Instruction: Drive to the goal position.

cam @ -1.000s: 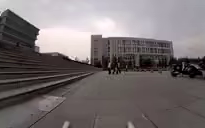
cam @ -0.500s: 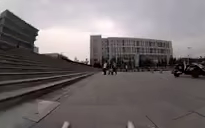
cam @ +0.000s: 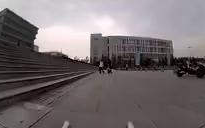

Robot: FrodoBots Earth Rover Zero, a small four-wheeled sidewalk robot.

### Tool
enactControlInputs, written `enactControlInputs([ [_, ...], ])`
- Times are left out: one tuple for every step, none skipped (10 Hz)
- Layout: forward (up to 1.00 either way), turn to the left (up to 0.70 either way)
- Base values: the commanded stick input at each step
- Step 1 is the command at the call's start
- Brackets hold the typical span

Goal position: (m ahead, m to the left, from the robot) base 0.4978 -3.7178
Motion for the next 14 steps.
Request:
enactControlInputs([
  [0.6,0.0],
  [0.6,0.0],
  [0.6,0.0],
  [0.6,0.0],
  [0.6,0.0],
  [0.6,0.0],
  [0.6,0.0],
  [0.6,0.0],
  [0.6,0.0],
  [0.6,0.0],
  [0.6,0.0],
  [0.6,0.0],
  [0.6,0.0],
  [0.6,0.0],
])
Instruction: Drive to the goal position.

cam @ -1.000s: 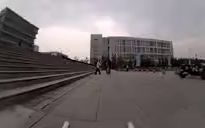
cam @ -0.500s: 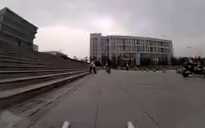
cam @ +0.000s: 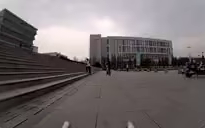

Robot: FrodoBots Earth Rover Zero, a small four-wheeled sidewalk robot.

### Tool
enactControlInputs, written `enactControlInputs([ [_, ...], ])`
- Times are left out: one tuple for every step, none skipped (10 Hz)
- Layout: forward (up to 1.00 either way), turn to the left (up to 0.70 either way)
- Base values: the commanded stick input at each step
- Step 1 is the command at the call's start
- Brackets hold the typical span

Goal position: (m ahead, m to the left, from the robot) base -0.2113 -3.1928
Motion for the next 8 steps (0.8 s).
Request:
enactControlInputs([
  [0.6,0.0],
  [0.6,0.0],
  [0.6,0.0],
  [0.6,0.0],
  [0.6,0.0],
  [0.6,0.0],
  [0.6,0.0],
  [0.6,0.0],
])
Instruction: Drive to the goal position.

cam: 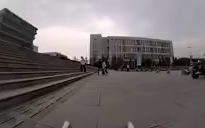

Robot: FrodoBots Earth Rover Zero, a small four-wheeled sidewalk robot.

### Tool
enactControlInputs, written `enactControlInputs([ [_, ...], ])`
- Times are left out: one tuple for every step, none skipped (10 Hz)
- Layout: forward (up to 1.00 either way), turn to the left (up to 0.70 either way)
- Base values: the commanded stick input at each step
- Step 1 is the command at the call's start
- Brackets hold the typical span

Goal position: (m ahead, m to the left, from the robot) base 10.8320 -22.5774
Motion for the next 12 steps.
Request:
enactControlInputs([
  [0.6,0.0],
  [0.6,0.0],
  [0.6,0.0],
  [0.6,0.0],
  [0.6,0.0],
  [0.6,0.0],
  [0.6,0.0],
  [0.6,0.0],
  [0.6,0.0],
  [0.6,0.0],
  [0.6,0.0],
  [0.6,0.0],
])
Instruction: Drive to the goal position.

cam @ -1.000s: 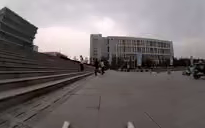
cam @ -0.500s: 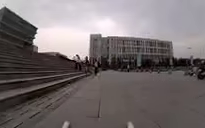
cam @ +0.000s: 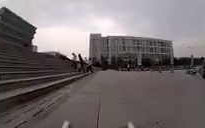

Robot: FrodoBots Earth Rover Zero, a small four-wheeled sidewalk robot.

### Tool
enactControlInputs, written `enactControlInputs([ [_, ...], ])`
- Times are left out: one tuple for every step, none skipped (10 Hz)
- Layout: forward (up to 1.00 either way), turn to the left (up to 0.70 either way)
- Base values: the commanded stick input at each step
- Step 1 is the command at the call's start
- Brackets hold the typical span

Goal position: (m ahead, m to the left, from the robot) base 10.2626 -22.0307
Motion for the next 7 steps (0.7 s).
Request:
enactControlInputs([
  [0.6,0.0],
  [0.6,0.0],
  [0.6,0.0],
  [0.6,0.0],
  [0.6,0.0],
  [0.6,0.0],
  [0.6,0.0],
])
